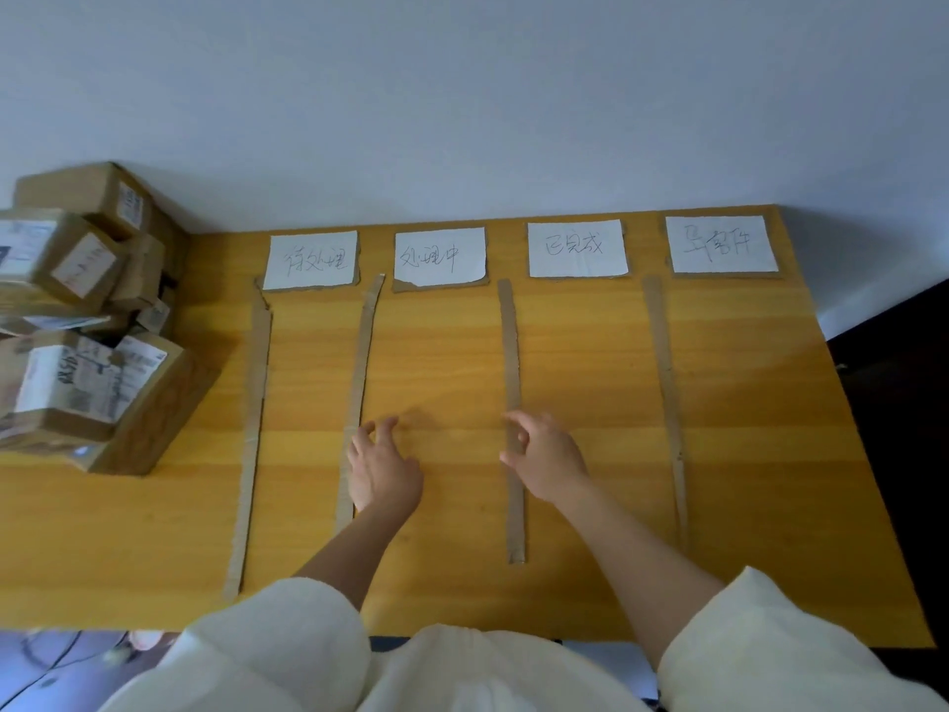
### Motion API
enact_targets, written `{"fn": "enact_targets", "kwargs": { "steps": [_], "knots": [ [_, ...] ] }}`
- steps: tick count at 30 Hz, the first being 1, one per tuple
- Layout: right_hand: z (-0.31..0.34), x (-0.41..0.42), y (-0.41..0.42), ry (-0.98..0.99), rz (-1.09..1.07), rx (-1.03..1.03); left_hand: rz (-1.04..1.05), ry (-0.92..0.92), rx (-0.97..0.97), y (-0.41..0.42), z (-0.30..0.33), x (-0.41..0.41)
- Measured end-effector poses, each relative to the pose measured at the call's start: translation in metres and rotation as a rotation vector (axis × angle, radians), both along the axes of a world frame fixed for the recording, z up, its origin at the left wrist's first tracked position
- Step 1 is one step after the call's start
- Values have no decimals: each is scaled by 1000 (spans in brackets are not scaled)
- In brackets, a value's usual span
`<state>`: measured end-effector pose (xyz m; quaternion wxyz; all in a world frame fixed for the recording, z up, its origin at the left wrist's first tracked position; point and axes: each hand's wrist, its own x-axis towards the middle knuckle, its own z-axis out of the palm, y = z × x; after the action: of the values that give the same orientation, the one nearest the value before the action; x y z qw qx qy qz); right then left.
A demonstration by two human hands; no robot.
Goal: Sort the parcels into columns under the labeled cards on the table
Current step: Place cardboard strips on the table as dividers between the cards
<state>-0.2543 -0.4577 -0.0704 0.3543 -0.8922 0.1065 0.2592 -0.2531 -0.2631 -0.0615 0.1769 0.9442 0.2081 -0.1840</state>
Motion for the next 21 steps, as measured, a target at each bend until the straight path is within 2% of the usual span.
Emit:
{"fn": "enact_targets", "kwargs": {
  "steps": [4,7,13,21],
  "knots": [
    [-8,-7,13,49,8,-44,150,-14,72,30,-3,-10],
    [-9,-7,12,32,6,-70,186,18,24,42,-7,-16],
    [-8,-4,15,37,8,-111,150,34,-38,47,-9,-21],
    [9,3,38,-90,12,-119,128,47,-166,65,-5,-21]
  ]
}}
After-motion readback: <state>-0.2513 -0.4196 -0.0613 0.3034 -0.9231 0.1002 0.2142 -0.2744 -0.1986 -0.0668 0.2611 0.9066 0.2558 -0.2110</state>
